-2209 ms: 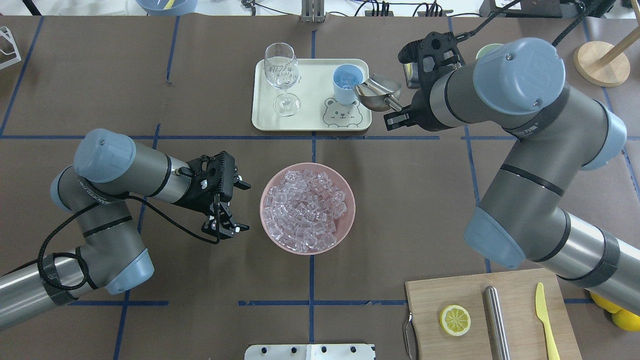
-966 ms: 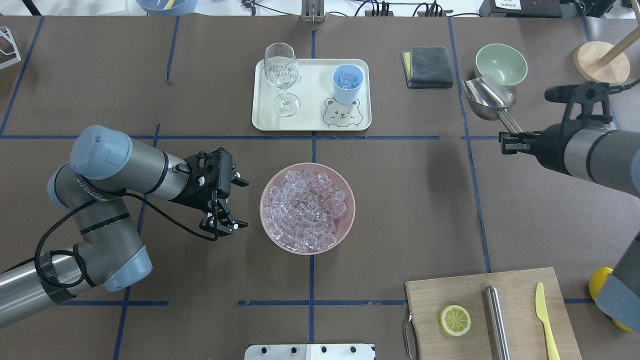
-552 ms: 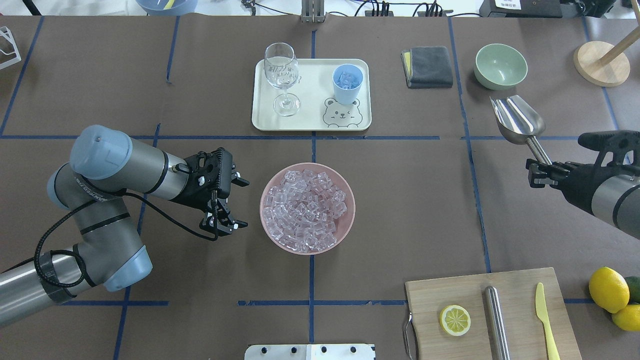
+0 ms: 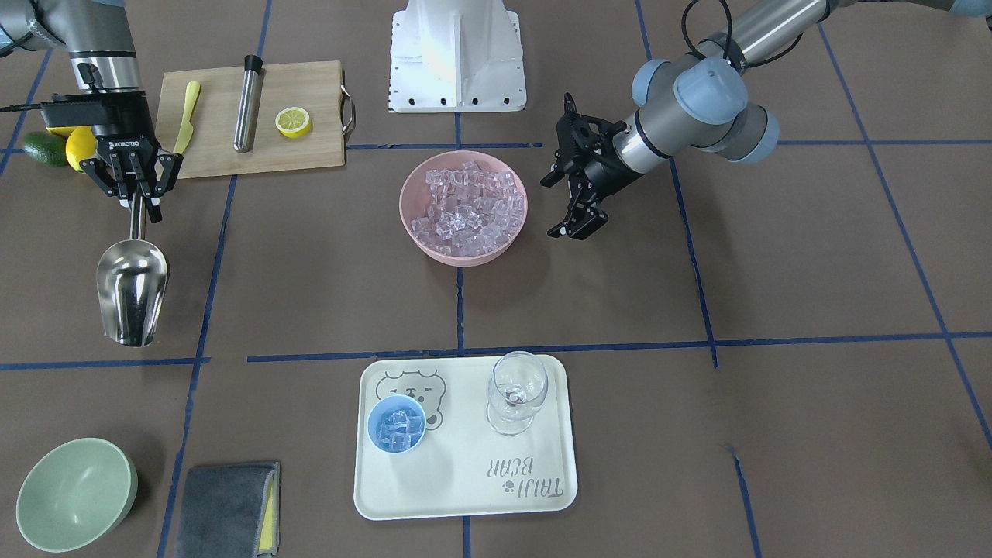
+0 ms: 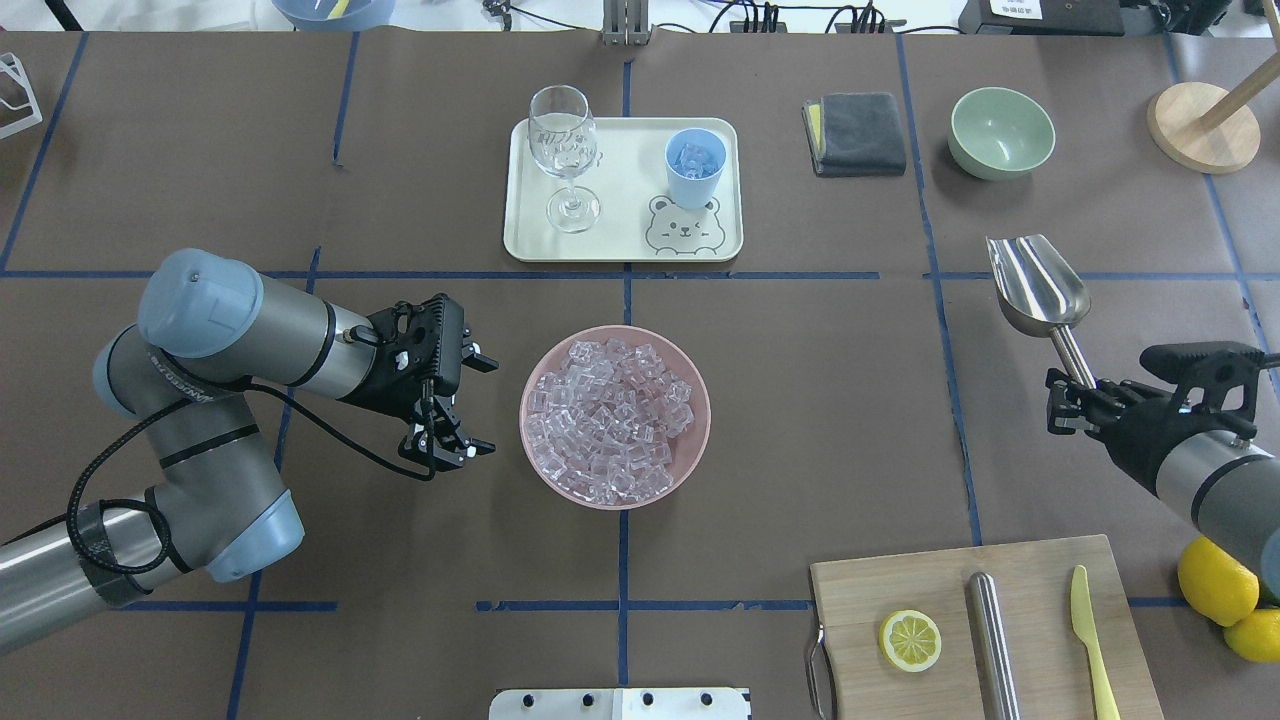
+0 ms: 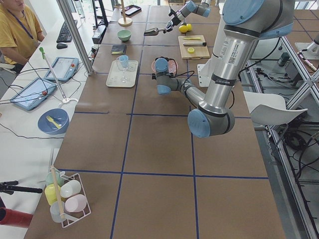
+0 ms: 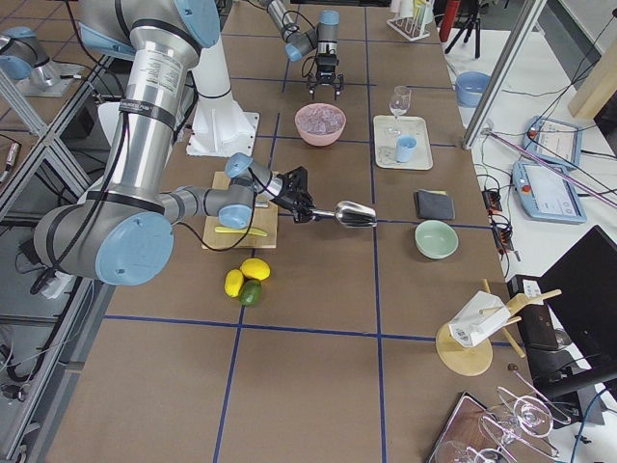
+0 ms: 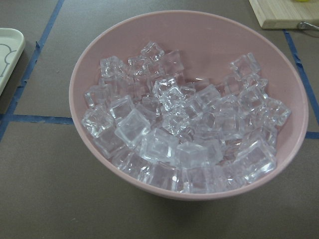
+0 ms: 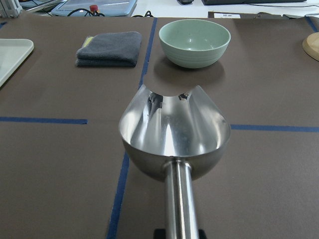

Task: Put ice in cup with scoop
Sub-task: 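Lower the scoop onto the table and release it with the right gripper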

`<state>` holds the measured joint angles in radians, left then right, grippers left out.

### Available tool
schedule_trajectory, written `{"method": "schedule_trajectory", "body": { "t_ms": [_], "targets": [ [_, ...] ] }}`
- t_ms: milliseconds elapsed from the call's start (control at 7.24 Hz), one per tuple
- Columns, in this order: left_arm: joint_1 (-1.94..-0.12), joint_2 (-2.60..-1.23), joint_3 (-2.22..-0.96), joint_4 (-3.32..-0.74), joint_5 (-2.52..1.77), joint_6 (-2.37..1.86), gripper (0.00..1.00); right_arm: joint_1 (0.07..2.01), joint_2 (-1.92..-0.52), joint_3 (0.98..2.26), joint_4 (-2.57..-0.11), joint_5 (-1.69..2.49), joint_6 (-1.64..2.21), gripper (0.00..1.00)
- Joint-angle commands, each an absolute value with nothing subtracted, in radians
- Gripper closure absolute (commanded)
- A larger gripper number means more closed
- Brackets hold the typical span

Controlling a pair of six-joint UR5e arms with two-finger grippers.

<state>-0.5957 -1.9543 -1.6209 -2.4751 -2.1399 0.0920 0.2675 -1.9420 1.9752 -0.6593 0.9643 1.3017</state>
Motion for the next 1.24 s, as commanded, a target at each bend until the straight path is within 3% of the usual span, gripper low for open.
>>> {"method": "schedule_trajectory", "body": {
  "t_ms": [0, 1104],
  "targets": [
    [-0.595, -1.954, -1.621, -2.474, -2.140, 0.092, 0.00, 0.197, -1.944, 1.933, -0.652, 0.873, 1.341, 1.00],
    [-0.594, -1.954, -1.629, -2.474, -2.140, 0.092, 0.00, 0.104, -1.933, 1.856, -0.661, 0.798, 1.456, 1.00]
  ]
}}
